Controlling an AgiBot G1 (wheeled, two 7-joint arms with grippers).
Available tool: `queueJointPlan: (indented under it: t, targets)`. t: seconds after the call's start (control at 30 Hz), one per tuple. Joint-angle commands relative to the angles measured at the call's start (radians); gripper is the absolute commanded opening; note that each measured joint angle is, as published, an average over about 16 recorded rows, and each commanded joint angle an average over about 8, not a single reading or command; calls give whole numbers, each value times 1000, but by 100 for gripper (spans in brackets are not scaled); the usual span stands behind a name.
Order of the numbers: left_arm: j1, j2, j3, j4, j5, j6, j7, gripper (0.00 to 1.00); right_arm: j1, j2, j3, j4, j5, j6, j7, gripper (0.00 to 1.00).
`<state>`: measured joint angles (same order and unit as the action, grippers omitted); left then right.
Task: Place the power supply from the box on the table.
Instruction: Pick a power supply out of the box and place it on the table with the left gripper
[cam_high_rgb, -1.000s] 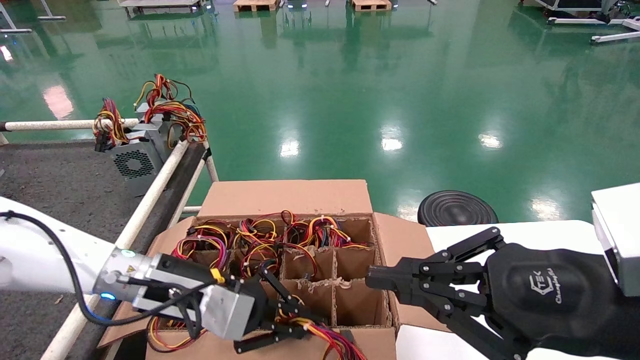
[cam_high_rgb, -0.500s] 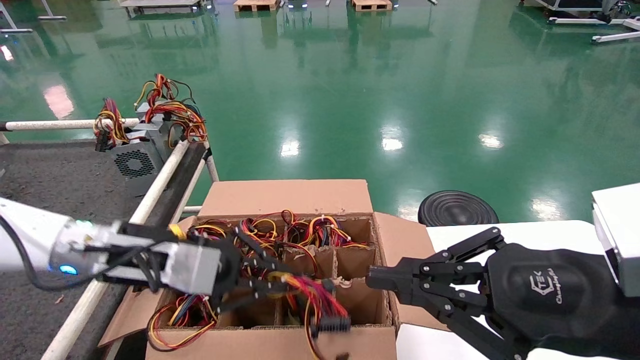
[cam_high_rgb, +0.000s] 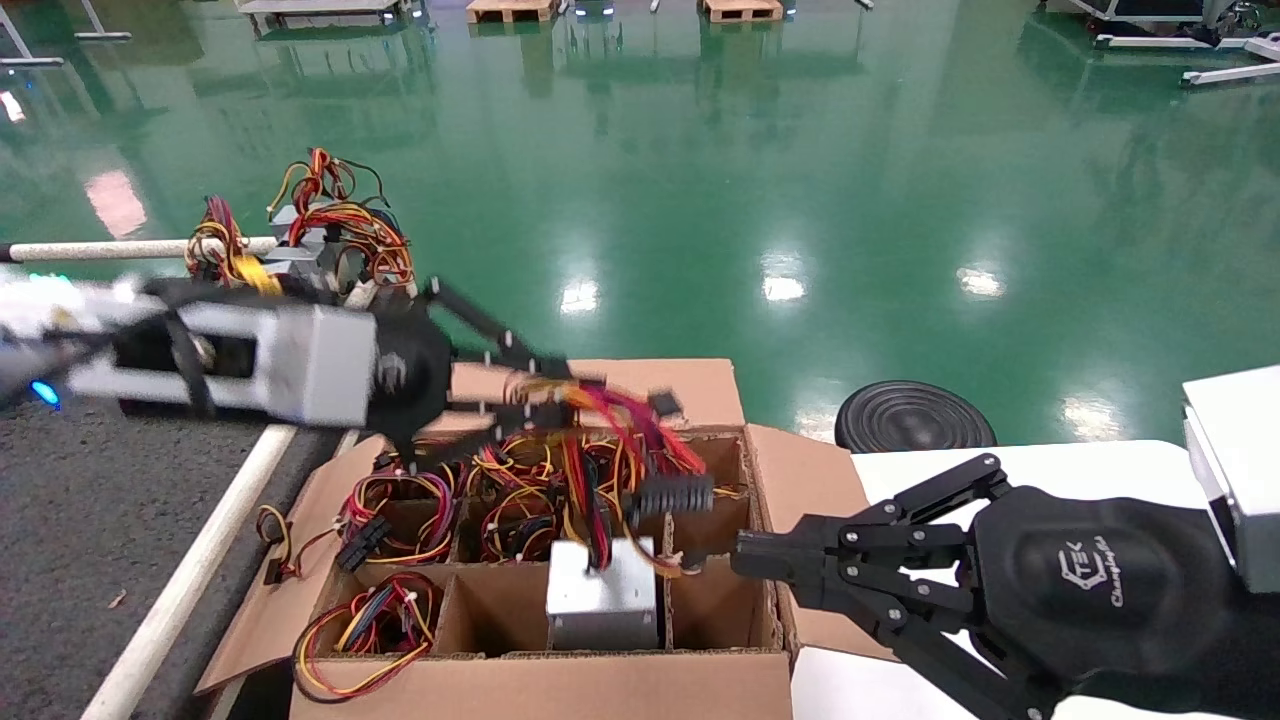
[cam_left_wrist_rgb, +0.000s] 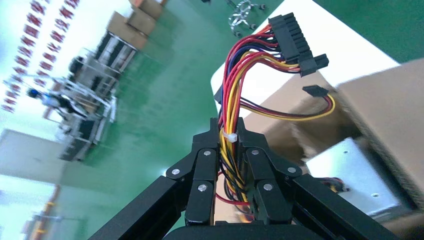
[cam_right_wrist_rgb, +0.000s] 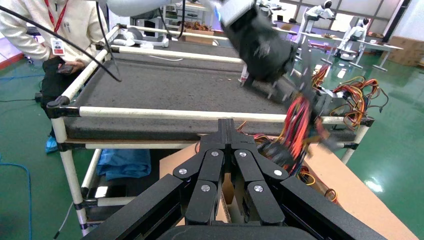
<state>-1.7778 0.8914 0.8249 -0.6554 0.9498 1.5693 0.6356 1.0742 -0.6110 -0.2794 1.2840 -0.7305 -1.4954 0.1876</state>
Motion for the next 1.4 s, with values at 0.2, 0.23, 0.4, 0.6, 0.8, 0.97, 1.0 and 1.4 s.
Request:
queueJointPlan:
  t: [0.2, 0.23, 0.4, 0.6, 0.8, 0.97, 1.0, 1.4]
  targets:
    - [-73, 2, -49, -39, 15, 5, -43, 0, 0, 0, 0, 0, 0, 0, 0, 0]
    - [-83, 1, -55, -45, 17, 4, -50, 0, 0, 0, 0, 0, 0, 0, 0, 0]
    - [-130, -1, -92, -71, 31, -10, -77, 0, 0, 0, 0, 0, 0, 0, 0, 0]
    - [-182, -4, -134, -97, 67, -44, -95, 0, 0, 0, 0, 0, 0, 0, 0, 0]
    - [-227, -10, -169, -111, 117, -83, -99, 0, 0, 0, 0, 0, 0, 0, 0, 0]
    - [-265, -19, -193, -107, 169, -115, -95, 0, 0, 0, 0, 0, 0, 0, 0, 0]
    - [-272, -20, -196, -104, 180, -120, -94, 0, 0, 0, 0, 0, 0, 0, 0, 0]
    - [-371, -49, -189, -8, 333, -165, -60, 0, 0, 0, 0, 0, 0, 0, 0, 0]
